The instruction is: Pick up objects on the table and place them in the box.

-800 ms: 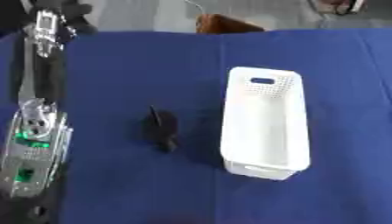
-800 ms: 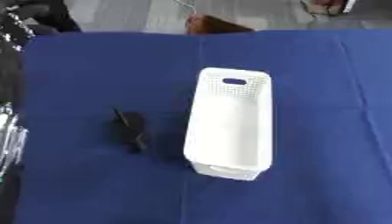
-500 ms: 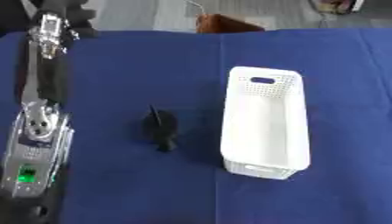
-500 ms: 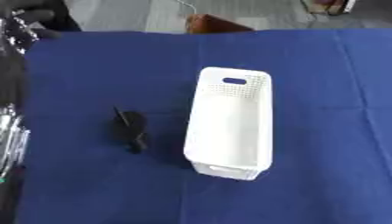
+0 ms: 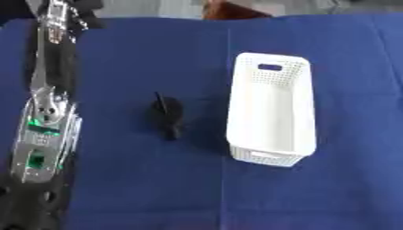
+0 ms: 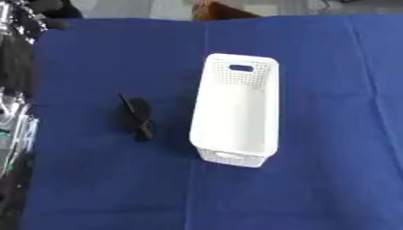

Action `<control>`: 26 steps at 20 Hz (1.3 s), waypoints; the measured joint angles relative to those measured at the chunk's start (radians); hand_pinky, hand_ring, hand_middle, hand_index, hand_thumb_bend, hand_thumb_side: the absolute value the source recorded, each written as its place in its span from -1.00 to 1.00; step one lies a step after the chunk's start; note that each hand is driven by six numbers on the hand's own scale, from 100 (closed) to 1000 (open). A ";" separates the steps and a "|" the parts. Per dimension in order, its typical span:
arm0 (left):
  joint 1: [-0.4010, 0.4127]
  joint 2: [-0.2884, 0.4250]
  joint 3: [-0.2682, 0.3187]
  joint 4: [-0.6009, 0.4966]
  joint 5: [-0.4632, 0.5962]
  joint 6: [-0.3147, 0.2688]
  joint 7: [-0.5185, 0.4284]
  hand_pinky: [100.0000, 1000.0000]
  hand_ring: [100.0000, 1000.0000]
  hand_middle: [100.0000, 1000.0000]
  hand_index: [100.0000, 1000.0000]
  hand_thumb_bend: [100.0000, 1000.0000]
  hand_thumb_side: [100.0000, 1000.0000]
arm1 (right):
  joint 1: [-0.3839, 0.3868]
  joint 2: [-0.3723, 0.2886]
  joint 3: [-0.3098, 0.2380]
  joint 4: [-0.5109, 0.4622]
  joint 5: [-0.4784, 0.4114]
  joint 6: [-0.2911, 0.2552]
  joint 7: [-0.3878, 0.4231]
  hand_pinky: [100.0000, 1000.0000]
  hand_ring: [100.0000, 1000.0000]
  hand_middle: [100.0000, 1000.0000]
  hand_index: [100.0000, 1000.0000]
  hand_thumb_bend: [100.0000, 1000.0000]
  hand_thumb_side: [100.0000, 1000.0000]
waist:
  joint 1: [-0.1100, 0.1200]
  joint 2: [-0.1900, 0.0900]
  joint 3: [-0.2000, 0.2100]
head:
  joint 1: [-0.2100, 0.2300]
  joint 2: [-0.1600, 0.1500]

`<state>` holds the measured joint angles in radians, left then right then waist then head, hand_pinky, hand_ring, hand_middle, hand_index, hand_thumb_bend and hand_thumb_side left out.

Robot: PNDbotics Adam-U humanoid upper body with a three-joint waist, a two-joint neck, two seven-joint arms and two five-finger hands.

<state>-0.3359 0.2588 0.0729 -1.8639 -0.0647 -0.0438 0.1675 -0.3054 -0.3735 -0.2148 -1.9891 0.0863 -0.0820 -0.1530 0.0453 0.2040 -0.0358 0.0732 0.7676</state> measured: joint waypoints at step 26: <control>0.004 0.028 -0.046 0.113 0.007 0.018 -0.033 0.22 0.33 0.47 0.58 -1.00 1.00 | 0.005 -0.008 0.043 0.111 -0.053 0.001 0.057 0.11 0.33 0.58 0.88 -1.00 0.55 | 0.010 0.011 0.004 | 0.008 0.003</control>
<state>-0.3316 0.2866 0.0273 -1.7504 -0.0575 -0.0255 0.1342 -0.3006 -0.3811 -0.1717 -1.8778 0.0335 -0.0807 -0.0956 0.0549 0.2146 -0.0316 0.0814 0.7704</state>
